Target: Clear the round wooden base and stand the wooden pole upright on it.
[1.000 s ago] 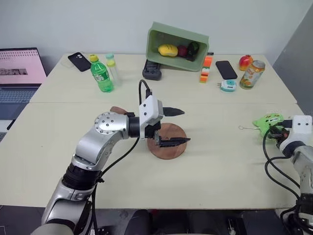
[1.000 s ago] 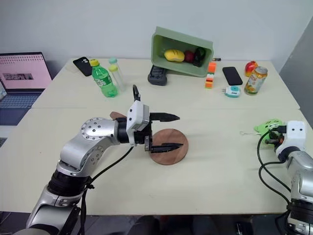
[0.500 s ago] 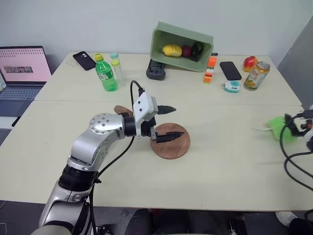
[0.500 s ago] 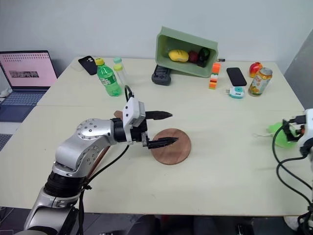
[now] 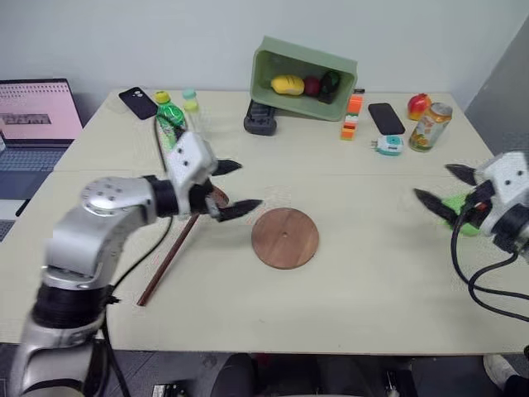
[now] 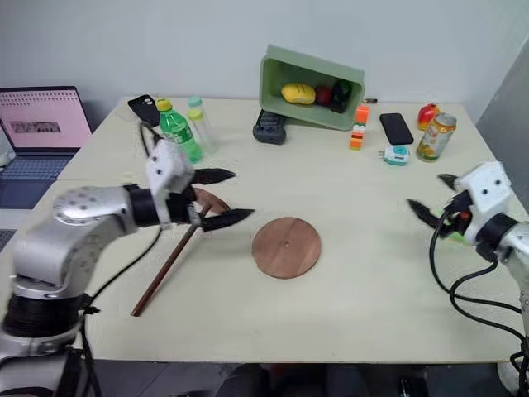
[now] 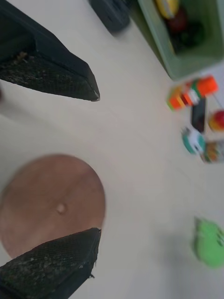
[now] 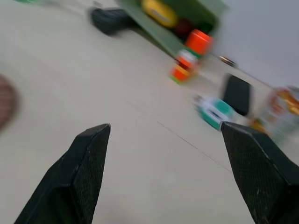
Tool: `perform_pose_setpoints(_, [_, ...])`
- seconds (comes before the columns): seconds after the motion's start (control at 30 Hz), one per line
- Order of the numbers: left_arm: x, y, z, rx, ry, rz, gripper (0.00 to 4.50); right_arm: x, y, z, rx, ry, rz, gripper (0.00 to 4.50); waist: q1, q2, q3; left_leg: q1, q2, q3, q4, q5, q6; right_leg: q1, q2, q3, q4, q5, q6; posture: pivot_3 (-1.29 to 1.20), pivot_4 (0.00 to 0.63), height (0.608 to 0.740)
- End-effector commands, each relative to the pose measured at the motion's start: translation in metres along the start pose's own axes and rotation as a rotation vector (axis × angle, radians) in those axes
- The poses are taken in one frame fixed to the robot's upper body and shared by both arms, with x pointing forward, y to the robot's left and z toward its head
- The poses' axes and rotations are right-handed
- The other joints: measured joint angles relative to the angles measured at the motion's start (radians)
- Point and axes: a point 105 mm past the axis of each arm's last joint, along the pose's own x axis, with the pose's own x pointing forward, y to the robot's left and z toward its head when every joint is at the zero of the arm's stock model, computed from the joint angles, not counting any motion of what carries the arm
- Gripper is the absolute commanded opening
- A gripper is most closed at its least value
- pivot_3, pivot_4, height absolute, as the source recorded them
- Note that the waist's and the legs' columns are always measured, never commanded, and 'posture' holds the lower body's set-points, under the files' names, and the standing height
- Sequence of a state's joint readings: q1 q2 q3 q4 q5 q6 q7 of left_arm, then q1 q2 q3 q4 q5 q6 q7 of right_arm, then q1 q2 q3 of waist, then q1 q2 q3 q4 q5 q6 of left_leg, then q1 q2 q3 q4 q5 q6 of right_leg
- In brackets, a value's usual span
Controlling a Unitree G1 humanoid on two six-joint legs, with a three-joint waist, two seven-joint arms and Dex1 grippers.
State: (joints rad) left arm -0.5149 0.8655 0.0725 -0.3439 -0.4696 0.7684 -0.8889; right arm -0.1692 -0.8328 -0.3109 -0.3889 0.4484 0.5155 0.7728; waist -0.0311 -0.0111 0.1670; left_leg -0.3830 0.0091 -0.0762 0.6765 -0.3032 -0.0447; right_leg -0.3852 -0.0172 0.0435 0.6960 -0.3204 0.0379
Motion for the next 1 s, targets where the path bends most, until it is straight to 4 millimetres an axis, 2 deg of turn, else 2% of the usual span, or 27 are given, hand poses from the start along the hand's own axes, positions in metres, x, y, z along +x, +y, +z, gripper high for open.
perform_pose_setpoints(0.03, [-0.043,0.015,-0.024,-0.026,0.264,0.067,4.50,0.009,0.058,0.027,-0.049,-0.083,0.339,3.91,-0.001,0.000,0.002,0.000,0.001,0.000,-0.001,0.000,0.000,0.000,0.001,0.000,-0.001,0.000,0.000,0.00,0.150,0.740])
perform_pose_setpoints(0.1, [-0.051,0.015,-0.029,-0.047,0.325,0.056,4.50,0.014,0.069,0.033,-0.041,-0.108,0.396,3.91,-0.001,-0.001,0.003,0.000,0.001,-0.001,-0.001,0.000,0.000,0.000,0.000,-0.001,-0.001,0.000,0.000,0.00,0.150,0.740])
perform_pose_setpoints(0.23, [-0.050,0.024,-0.042,-0.147,0.411,0.057,4.50,0.030,0.092,0.041,-0.024,-0.162,0.494,3.91,0.009,-0.002,0.003,0.000,-0.001,-0.002,0.001,0.000,0.000,0.001,-0.001,-0.003,-0.001,0.000,0.000,0.00,0.150,0.740])
perform_pose_setpoints(0.33, [-0.040,0.036,-0.049,-0.190,0.458,0.083,4.50,0.035,0.109,0.040,-0.024,-0.167,0.561,3.91,0.014,-0.003,0.004,0.000,-0.002,-0.003,0.001,0.000,0.000,0.002,-0.001,-0.004,-0.001,0.000,0.000,0.00,0.150,0.740])
perform_pose_setpoints(0.53, [-0.027,0.052,-0.066,-0.259,0.583,0.089,4.50,0.040,0.127,0.042,-0.017,-0.182,0.621,3.91,0.002,-0.005,0.005,-0.003,-0.002,-0.002,0.001,0.000,0.000,-0.002,0.000,-0.003,0.000,0.000,0.000,0.00,0.150,0.740])
perform_pose_setpoints(0.83, [-0.006,0.059,-0.076,-0.333,0.685,0.009,4.50,0.044,0.137,0.046,-0.022,-0.198,0.636,3.91,-0.001,-0.005,0.005,-0.003,-0.001,-0.002,0.001,0.000,0.000,-0.003,0.001,-0.003,0.001,0.000,0.000,0.00,0.150,0.740])
perform_pose_setpoints(1.0, [-0.003,0.059,-0.082,-0.412,0.745,0.036,4.50,0.043,0.139,0.047,-0.038,-0.193,0.640,3.91,-0.002,-0.005,0.005,-0.003,-0.002,-0.002,0.001,0.000,0.000,-0.003,0.001,-0.003,0.001,0.000,0.000,0.00,0.150,0.740])
